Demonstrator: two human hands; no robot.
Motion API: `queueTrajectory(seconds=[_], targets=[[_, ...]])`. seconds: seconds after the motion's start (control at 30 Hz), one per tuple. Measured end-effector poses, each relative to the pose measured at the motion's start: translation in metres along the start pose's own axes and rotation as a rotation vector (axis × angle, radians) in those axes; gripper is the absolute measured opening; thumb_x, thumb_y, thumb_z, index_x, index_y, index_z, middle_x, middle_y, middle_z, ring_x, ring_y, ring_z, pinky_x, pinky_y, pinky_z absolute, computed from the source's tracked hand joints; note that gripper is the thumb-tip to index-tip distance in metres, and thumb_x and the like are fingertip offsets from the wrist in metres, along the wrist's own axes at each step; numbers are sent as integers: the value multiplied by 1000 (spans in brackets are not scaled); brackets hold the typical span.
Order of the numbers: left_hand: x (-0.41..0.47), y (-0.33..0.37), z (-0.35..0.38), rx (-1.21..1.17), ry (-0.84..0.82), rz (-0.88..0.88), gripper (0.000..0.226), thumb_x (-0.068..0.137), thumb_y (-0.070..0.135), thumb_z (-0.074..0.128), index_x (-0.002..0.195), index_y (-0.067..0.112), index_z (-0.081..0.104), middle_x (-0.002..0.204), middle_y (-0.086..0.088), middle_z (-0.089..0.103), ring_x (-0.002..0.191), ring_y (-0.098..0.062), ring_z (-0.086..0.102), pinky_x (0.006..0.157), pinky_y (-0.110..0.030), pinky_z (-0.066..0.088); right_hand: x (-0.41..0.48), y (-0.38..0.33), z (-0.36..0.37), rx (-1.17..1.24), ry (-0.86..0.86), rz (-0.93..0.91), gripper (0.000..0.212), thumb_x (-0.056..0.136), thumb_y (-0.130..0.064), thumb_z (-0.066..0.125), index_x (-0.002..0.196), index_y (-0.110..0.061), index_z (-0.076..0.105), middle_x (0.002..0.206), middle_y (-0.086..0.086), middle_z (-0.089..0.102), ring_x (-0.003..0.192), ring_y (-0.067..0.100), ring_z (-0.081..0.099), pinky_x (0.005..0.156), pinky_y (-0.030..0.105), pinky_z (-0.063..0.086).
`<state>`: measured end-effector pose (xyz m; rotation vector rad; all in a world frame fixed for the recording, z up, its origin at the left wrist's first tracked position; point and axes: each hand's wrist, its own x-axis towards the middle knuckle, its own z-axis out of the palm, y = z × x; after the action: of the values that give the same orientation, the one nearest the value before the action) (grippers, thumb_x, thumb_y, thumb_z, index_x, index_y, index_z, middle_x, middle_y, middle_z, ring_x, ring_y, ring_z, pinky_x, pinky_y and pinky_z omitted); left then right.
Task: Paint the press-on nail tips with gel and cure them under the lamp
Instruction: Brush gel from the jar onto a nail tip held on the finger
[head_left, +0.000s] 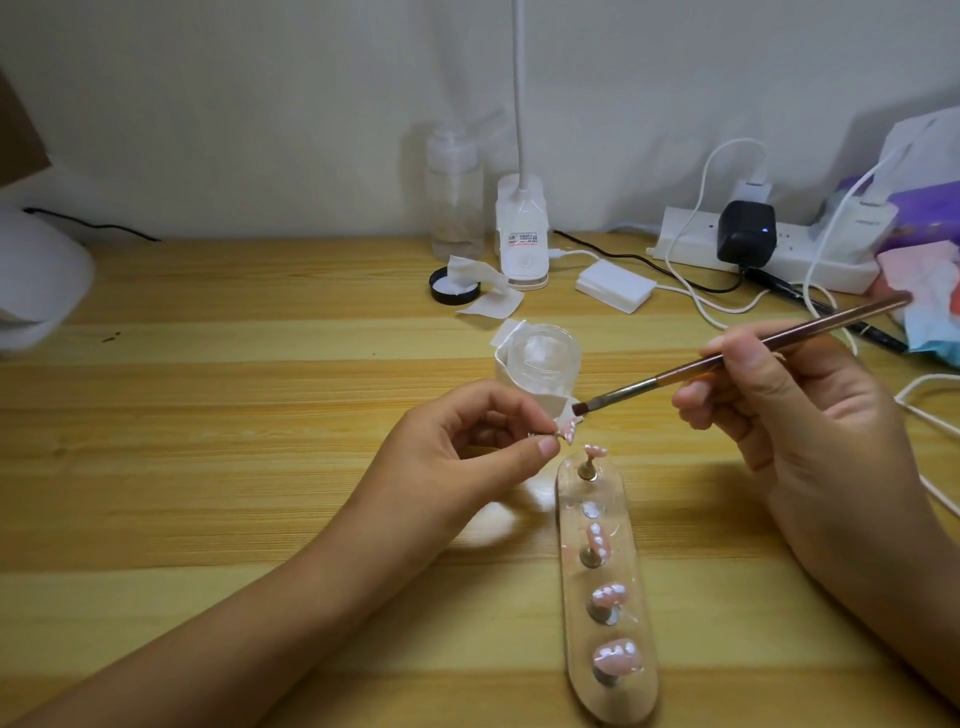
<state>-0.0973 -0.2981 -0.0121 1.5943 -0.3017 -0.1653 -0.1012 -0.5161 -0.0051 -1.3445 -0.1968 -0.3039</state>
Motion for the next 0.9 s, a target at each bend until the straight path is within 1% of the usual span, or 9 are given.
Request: queueTrajectory(seconds=[0.1, 0.17, 0.33, 0.47, 0.57, 0.7, 0.8, 0.9], targets=[[0, 1, 0, 6, -4, 2, 10, 79, 11, 74, 79, 21, 72, 79, 7, 68, 73, -2, 58, 68, -12, 47, -1, 0, 1, 15, -59, 13, 13, 80, -34, 66, 84, -22, 70, 66, 6, 69, 62, 16, 66, 64, 23, 55], [0, 1, 0, 9, -7, 3, 12, 80, 10, 74, 79, 22, 72, 77, 9, 67, 72, -1, 57, 67, -11, 46, -2, 1, 2, -8, -74, 11, 11, 81, -34, 66, 84, -24, 71, 67, 6, 69, 63, 16, 66, 65, 23, 55], [0, 2, 0, 16, -11, 12, 14, 80, 9, 74, 80, 23, 72, 81, 9, 71, 75, -2, 59, 70, -11, 47, 0, 2, -1, 3, -21, 8, 18, 81, -34, 66, 89, -18, 67, 69, 6, 71, 65, 16, 67, 67, 23, 55], [0, 2, 0, 9, -4, 12, 19, 81, 7, 74, 77, 26, 72, 77, 10, 68, 71, -1, 58, 66, -10, 46, -2, 1, 0, 10, -79, 12, 13, 81, -37, 67, 84, -26, 72, 67, 4, 70, 63, 15, 66, 65, 22, 55], [0, 2, 1, 15, -4, 10, 20, 81, 6, 74, 77, 26, 72, 77, 10, 68, 72, -1, 57, 67, -11, 46, -1, 2, 1, -25, -60, 32, 14, 79, -37, 67, 83, -25, 72, 67, 7, 70, 62, 16, 66, 64, 22, 55], [0, 2, 1, 22, -10, 20, 21, 81, 5, 73, 78, 26, 72, 79, 10, 69, 74, -2, 58, 69, -11, 47, 1, 1, 0, -10, -12, 40, 21, 76, -38, 68, 85, -19, 69, 67, 7, 70, 62, 15, 66, 65, 21, 55], [-1, 2, 0, 30, -15, 24, 20, 81, 7, 75, 78, 27, 72, 78, 10, 68, 74, -2, 58, 69, -11, 47, 0, 1, 0, 22, -39, 45, 15, 76, -37, 67, 80, -23, 72, 65, 6, 70, 60, 15, 65, 63, 21, 55], [0, 1, -1, 35, -14, 18, 16, 80, 11, 76, 78, 27, 72, 78, 11, 67, 74, -2, 58, 69, -11, 46, 0, 2, 0, -2, -69, 57, 14, 78, -37, 68, 82, -24, 72, 67, 8, 70, 61, 16, 66, 64, 22, 55]])
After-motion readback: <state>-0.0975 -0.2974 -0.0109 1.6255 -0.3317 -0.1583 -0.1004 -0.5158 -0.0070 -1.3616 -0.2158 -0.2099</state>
